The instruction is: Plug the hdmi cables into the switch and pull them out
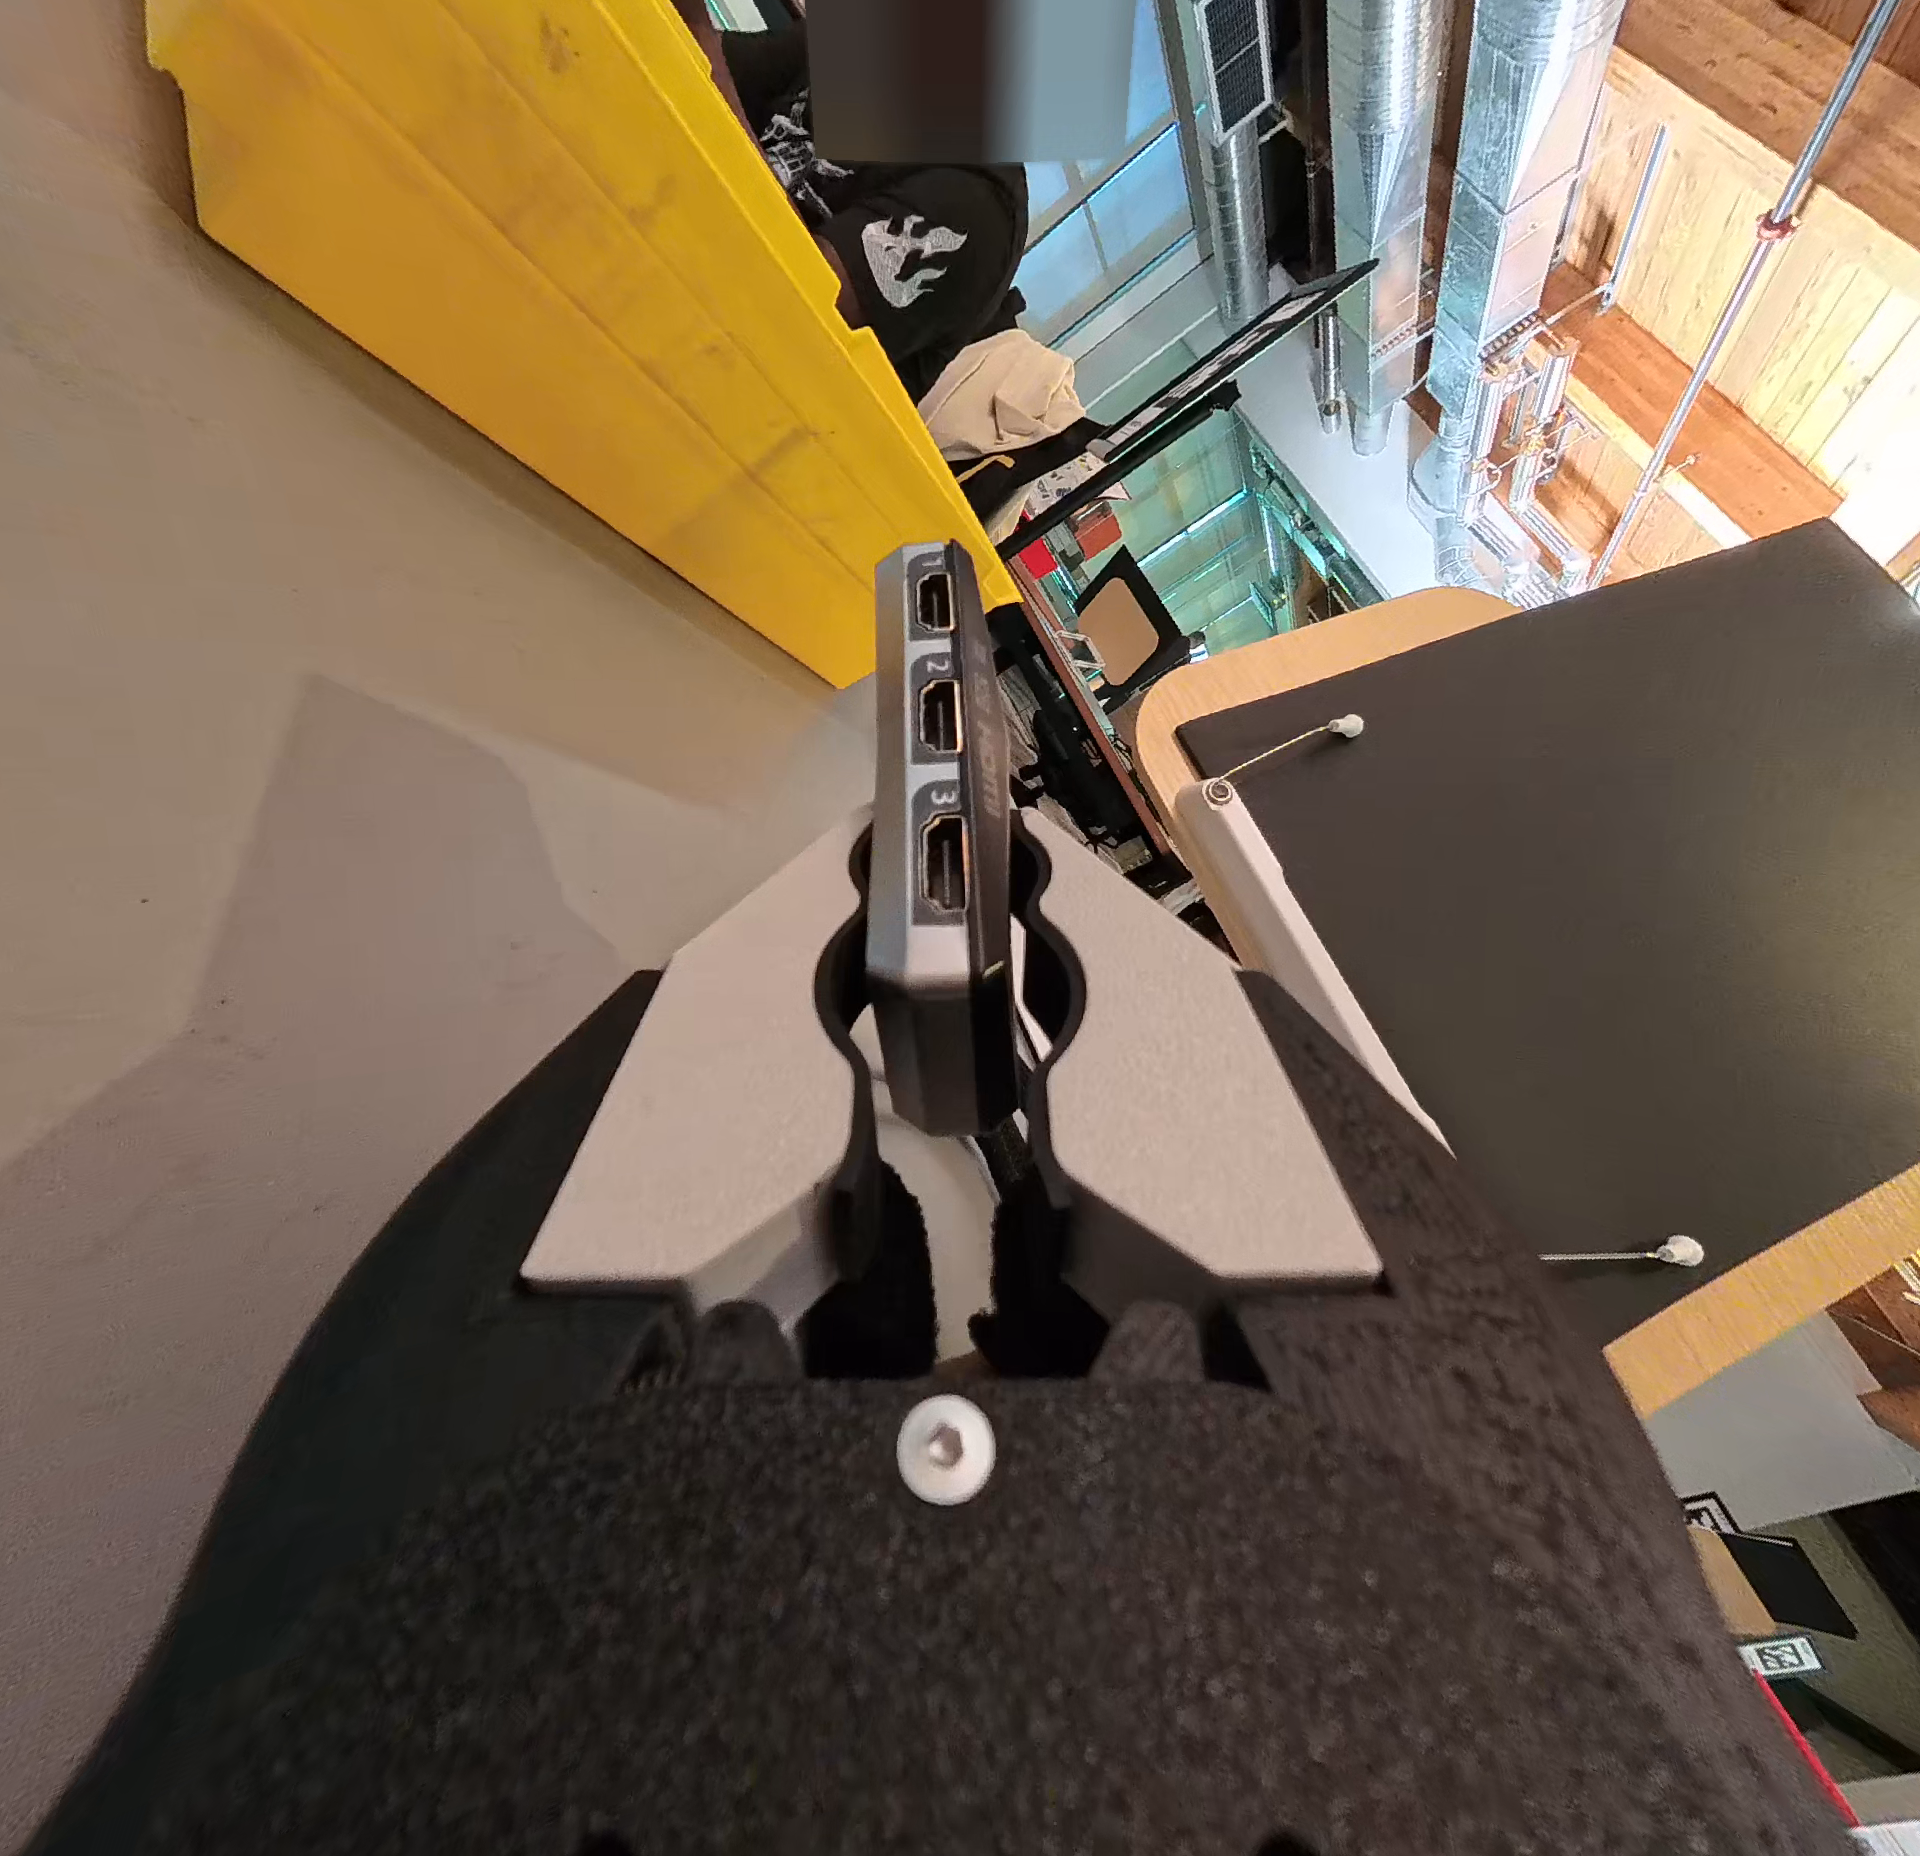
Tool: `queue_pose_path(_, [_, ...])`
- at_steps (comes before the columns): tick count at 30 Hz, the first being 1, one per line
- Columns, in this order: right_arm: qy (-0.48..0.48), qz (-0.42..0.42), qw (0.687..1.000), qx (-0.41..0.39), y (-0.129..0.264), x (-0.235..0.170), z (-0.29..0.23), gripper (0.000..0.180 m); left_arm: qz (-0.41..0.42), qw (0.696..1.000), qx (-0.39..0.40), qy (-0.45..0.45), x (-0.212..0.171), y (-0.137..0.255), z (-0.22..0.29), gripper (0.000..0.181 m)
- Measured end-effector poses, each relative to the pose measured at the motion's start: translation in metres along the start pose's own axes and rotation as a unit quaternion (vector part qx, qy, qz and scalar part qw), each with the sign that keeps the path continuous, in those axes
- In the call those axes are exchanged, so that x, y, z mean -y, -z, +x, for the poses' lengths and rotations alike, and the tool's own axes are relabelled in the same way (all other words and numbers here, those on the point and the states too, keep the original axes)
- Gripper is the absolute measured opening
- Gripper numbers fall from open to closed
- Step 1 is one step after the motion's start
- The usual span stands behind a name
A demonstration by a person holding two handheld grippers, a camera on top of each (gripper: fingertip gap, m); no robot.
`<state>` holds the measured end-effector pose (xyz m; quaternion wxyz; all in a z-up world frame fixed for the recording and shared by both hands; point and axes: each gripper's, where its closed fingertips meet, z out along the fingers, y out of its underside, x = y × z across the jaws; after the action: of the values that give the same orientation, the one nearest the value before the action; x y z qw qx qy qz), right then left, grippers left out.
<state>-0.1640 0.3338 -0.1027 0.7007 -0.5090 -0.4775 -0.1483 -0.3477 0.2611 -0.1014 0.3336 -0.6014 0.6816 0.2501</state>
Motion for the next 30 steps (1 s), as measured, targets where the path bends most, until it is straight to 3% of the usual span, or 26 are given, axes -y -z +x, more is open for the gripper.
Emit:
queue_pose_path(3, [-0.001, -0.001, 1.0, 0.0, 0.0, -0.001, 0.0, 0.022, -0.057, 0.965, 0.244, -0.078, -0.009, 0.028, -0.072, 0.014])
queue_pose_path(6, [-0.002, -0.003, 1.0, 0.002, -0.001, -0.001, 0.0, 0.022, -0.083, 0.941, 0.303, -0.124, -0.005, 0.031, -0.065, 0.015])
queue_pose_path(10, [0.0, -0.004, 1.0, 0.004, -0.001, -0.002, -0.001, 0.022, -0.046, 0.918, 0.358, -0.161, 0.023, 0.038, -0.022, 0.014])
queue_pose_path(14, [-0.001, -0.006, 1.0, 0.006, -0.001, -0.003, -0.002, 0.022, 0.05, 0.963, 0.264, -0.036, 0.059, 0.059, 0.016, 0.019])
queue_pose_path(17, [-0.001, -0.007, 1.0, 0.008, -0.001, -0.003, -0.003, 0.022, 0.122, 0.979, 0.159, 0.047, 0.083, 0.067, 0.043, 0.016])
queue_pose_path(25, [-0.005, -0.008, 1.0, 0.01, -0.001, -0.003, -0.003, 0.022, 0.188, 0.958, -0.044, 0.212, 0.103, 0.044, 0.091, 0.004])
queue_pose_path(30, [-0.006, -0.008, 1.0, 0.012, -0.001, -0.004, -0.003, 0.022, 0.208, 0.939, -0.076, 0.262, 0.106, 0.042, 0.094, 0.004])
